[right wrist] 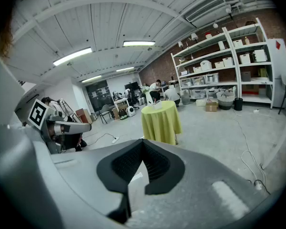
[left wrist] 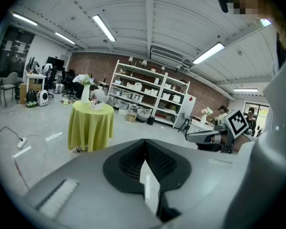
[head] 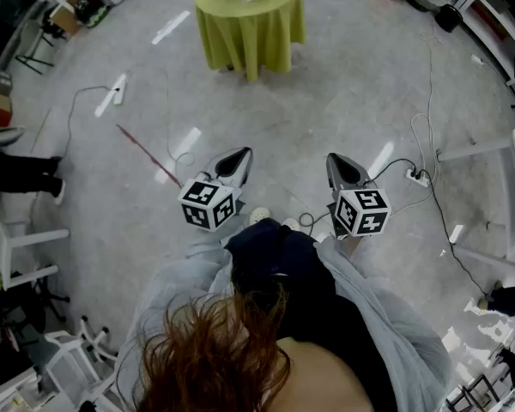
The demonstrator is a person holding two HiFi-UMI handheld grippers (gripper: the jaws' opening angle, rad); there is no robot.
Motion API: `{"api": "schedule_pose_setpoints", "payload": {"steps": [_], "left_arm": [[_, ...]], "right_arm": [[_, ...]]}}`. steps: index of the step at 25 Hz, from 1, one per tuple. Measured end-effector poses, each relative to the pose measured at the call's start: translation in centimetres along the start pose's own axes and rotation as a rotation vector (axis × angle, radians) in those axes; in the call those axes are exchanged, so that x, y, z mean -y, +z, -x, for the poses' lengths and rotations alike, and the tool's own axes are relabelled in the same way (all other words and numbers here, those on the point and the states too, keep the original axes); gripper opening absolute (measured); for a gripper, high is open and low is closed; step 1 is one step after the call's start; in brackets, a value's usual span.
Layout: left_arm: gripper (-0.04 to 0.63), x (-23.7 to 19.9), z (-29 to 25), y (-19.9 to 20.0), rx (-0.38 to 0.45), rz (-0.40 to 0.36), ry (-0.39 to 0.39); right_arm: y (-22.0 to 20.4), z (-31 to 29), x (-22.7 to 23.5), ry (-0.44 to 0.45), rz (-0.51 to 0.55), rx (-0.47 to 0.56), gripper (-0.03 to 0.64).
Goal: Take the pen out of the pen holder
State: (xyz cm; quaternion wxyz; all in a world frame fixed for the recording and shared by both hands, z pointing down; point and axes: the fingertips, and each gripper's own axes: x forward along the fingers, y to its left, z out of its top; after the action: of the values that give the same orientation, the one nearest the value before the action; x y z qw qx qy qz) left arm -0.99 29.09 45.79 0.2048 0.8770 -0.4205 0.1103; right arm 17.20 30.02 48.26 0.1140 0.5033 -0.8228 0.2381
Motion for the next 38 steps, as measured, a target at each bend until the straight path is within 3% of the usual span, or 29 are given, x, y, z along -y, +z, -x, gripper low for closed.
{"api": "schedule_pose_setpoints", "payload": {"steps": [3,15,18,20,25,38], "left_arm": [[0.018,0.0,1.2,-0.4,-0.015,-0.010,0.004],[0.018,0.4,3.0,-0.4,0.097,0.039,0.015],[0.018,0.6,3.0,-1.2,0.101,0.050,0.028],[0.018,0.8,3.1,-1.8,0.094,0.058,0.034],[0.018,0.5,3.4,-2.9,0.062,0.071,0.053],[0.018,-2.5,-1.2,0.0,0.073,0.059,0.031]], "right_arm": [[0.2,0.7,-0.6,-0.011,0.010,-0.002,0.002],[2.1,1.2,-3.6,0.066,0.056,0.080,0.005],[1.4,1.4,-3.4,0.098,0.026,0.070,0.216],[1.0,1.6,-3.0,0.092,0.009,0.080,0.272],[1.1,2.1,-2.2,0.062,0.002,0.096,0.290],[3.7,-2.0,-0.3,0.056,0.061,0.066,0.290]]}}
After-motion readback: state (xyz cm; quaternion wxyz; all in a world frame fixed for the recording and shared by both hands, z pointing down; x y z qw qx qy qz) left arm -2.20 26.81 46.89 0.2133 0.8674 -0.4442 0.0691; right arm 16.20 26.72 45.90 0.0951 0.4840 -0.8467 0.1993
